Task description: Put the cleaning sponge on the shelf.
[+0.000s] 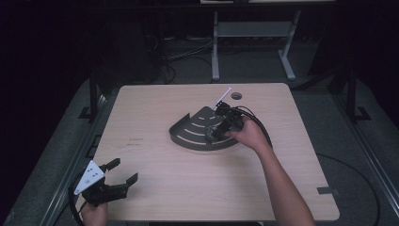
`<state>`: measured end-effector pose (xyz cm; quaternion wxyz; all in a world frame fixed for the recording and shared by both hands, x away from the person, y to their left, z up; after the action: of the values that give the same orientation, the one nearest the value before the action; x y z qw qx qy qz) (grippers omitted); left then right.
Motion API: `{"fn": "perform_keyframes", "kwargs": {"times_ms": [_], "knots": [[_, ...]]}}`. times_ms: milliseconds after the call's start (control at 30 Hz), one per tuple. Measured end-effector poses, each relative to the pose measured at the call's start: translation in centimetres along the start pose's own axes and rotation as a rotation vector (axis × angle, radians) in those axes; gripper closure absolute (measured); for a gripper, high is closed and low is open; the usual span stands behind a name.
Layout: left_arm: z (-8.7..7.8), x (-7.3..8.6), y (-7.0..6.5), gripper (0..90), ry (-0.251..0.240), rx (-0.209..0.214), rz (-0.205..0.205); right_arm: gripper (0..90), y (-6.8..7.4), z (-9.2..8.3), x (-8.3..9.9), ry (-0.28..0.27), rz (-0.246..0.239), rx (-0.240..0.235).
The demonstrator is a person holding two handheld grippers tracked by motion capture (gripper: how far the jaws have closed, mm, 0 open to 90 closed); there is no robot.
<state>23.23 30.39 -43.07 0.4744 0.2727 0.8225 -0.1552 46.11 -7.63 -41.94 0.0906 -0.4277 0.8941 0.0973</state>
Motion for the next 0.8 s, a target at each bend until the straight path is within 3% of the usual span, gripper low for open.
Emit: {"fn": "perform_keyframes", "kwargs": {"times_ms": [800], "knots": [[0.1, 0.0, -0.1, 13.5, 0.001, -0.001, 0.003, 24.5, 1.6, -2.1, 2.2, -0.025, -0.045, 0.016]]}}
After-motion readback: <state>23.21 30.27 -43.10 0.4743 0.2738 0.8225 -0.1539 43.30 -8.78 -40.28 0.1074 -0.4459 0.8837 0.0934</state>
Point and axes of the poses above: each handheld gripper's, and its own axes: z roughly forward along the jaws, x roughly out of its underside, y roughly to its left, the point moved 2 cm from there along z, roughly forward along the jaws, and after that the axes turned 9 degrees about y, right-handed, at the moved point
